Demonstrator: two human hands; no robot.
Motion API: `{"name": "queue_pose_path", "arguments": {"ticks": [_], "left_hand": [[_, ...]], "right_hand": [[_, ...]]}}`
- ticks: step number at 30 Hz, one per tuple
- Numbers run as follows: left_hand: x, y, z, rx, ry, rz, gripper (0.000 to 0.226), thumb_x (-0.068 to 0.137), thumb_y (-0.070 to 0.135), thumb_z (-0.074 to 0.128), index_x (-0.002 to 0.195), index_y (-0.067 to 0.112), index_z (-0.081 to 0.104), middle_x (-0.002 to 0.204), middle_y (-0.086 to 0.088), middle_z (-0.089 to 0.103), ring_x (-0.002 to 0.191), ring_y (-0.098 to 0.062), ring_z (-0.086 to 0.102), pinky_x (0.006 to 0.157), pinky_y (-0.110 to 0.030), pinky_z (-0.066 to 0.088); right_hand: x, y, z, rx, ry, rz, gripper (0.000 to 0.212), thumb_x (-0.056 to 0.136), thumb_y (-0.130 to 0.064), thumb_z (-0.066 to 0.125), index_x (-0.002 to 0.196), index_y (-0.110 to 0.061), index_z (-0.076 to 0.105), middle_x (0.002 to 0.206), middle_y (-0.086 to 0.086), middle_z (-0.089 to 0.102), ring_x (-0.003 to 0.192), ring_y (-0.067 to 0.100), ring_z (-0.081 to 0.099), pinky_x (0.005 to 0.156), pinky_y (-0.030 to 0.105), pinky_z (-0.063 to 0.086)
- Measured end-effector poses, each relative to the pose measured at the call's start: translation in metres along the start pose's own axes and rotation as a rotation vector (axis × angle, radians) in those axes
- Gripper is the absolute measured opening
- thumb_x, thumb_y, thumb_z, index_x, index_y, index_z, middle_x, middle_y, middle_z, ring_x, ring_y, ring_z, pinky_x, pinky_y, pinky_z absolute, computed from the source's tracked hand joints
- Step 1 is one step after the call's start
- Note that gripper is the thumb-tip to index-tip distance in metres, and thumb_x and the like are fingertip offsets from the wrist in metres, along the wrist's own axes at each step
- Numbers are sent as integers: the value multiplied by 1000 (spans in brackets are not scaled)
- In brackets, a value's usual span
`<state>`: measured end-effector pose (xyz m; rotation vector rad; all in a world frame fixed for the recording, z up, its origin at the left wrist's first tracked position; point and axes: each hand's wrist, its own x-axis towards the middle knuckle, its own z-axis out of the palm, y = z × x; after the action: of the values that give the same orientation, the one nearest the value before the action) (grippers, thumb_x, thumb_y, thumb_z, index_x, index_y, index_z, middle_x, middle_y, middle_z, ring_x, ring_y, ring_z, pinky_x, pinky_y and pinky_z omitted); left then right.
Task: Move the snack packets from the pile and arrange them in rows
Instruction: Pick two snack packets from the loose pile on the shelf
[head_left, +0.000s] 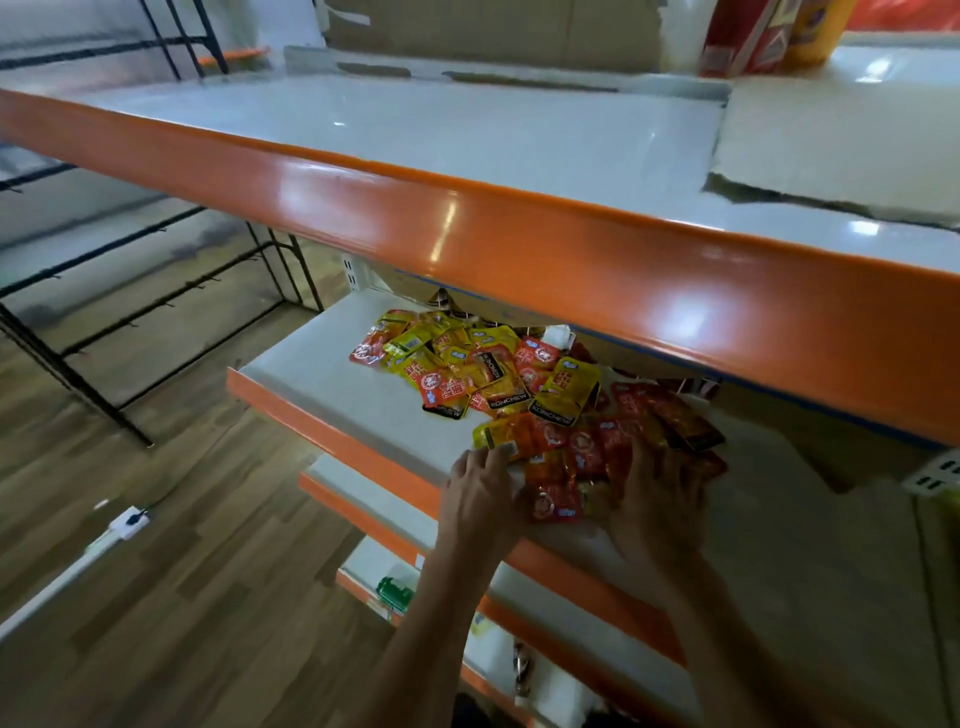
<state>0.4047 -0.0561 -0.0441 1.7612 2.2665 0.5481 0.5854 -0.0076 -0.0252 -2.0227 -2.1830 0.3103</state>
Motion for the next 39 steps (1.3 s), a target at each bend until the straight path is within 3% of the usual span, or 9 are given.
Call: {"name": "queue_pose_path", "arguments": {"ticks": [3,10,15,21,24,27,31,35,39], "left_hand": [[24,-12,13,43,1,17,50,93,48,53,138,26,50,140,0,47,130,-27,46,101,-38,44],[58,-16,11,9,-33,91,70,92,30,62,153,17,29,154,-8,38,141,-30,34,110,-44,38],[76,-26,8,24,-18,182,50,92,40,58,138,23,49,126,-4,61,112,-28,57,91,-39,47],[78,-37,-5,-186,6,275,64,73,71,55,109,20,68,89,-3,74,78,-24,71,64,-36,57],[78,-42,-20,-332,-4,225,47,81,62,66,97,17,70,79,-3,73,63,-18,69,53,-33,55],[79,-46,-37,-644,-258,86,41,89,57,59,105,21,68,80,-8,72,58,-19,68,56,-44,58],[68,-35,-63,-1195,-745,-372,44,94,50,57,112,11,66,93,-17,73,77,-26,70,69,-38,59],[64,-39,-60,-1479,-857,-397,57,93,53,55,124,6,63,112,-21,68,94,-32,64,74,-40,54],[65,-39,-54,-1539,-837,-322,52,95,47,60,133,11,57,125,-22,65,106,-35,66,91,-49,53]], "right_hand": [[3,-5,4,14,2,53,87,78,-51,75,146,-9,43,146,29,39,132,54,34,102,61,38],[3,-26,-17,195,-6,138,83,87,-44,66,153,-13,27,157,13,30,144,32,27,117,45,22],[-9,-46,-23,345,94,257,58,97,-39,52,148,-16,37,147,12,47,133,31,45,105,37,37],[-11,-46,-13,499,168,376,51,92,-22,59,141,-12,48,131,16,60,117,35,58,93,39,47],[-8,-42,-7,726,208,482,33,94,-18,55,123,-4,60,111,20,64,108,37,60,76,30,40],[-7,-39,-4,960,185,570,32,95,-16,47,100,14,59,101,36,59,89,42,59,67,32,33],[-17,-40,-7,1203,133,616,9,91,-9,57,97,-11,63,98,16,65,91,33,63,85,51,51],[-24,-37,-4,1380,142,599,14,90,-21,66,102,-15,65,103,9,70,84,22,66,79,41,54],[-31,-39,-6,1462,164,585,33,85,-35,72,115,-21,67,108,5,72,99,25,68,93,51,53]]}}
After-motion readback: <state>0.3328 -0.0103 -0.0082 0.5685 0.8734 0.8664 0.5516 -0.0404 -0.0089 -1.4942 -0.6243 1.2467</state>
